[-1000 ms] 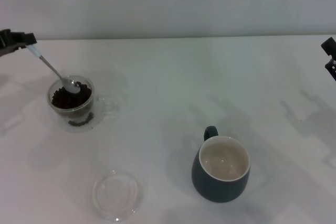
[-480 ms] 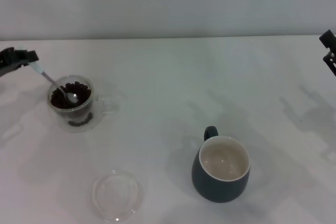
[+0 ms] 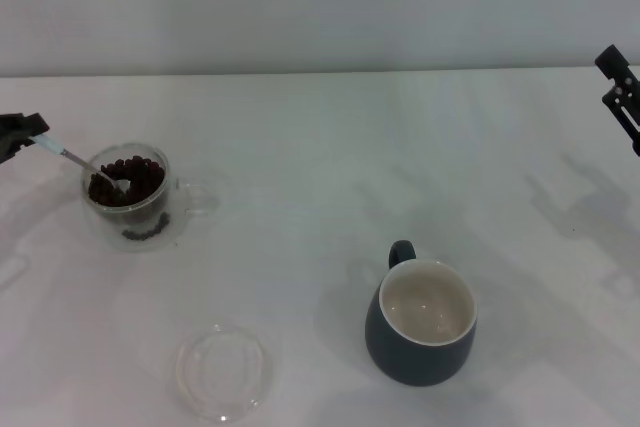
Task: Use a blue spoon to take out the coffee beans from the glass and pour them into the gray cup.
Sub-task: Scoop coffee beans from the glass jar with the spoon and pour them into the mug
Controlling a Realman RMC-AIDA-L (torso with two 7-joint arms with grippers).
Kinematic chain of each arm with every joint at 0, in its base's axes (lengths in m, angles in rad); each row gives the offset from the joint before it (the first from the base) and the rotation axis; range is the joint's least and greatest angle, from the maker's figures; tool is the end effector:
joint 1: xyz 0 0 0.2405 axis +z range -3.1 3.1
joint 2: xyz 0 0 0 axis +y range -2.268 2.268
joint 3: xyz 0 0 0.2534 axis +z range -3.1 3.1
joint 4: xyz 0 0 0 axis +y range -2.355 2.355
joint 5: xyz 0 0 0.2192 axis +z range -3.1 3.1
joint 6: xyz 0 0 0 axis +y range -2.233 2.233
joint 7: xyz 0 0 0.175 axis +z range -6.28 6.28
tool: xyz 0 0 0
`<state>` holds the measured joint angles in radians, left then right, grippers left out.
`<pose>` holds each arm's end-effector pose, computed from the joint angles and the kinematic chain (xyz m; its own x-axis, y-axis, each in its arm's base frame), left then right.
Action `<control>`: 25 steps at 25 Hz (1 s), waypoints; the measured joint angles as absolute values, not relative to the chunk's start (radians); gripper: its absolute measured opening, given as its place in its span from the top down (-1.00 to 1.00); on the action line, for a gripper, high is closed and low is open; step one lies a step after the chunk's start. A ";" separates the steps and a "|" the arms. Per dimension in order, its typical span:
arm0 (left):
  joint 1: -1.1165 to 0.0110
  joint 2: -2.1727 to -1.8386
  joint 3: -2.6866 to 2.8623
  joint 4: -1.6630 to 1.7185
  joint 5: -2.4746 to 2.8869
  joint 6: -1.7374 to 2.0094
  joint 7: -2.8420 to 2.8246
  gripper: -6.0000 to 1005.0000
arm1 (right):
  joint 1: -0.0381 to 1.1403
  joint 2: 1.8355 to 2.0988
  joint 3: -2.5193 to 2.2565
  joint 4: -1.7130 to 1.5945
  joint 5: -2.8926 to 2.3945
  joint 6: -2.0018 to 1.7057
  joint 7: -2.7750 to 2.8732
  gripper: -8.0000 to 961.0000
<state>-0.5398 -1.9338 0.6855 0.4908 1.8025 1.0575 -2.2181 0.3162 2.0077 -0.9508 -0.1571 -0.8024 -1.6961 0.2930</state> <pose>-0.3345 0.4177 0.0430 -0.0255 0.6528 0.7571 0.9962 -0.0461 0.0734 0.3035 0.3041 0.0457 0.6785 0.4192 -0.6032 -0.4579 -0.4007 -0.7936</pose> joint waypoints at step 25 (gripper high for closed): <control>-0.438 -1.933 0.684 0.389 1.502 1.141 -2.205 0.72 | 0.324 2.005 -0.948 -0.183 -0.799 -1.647 0.293 -0.30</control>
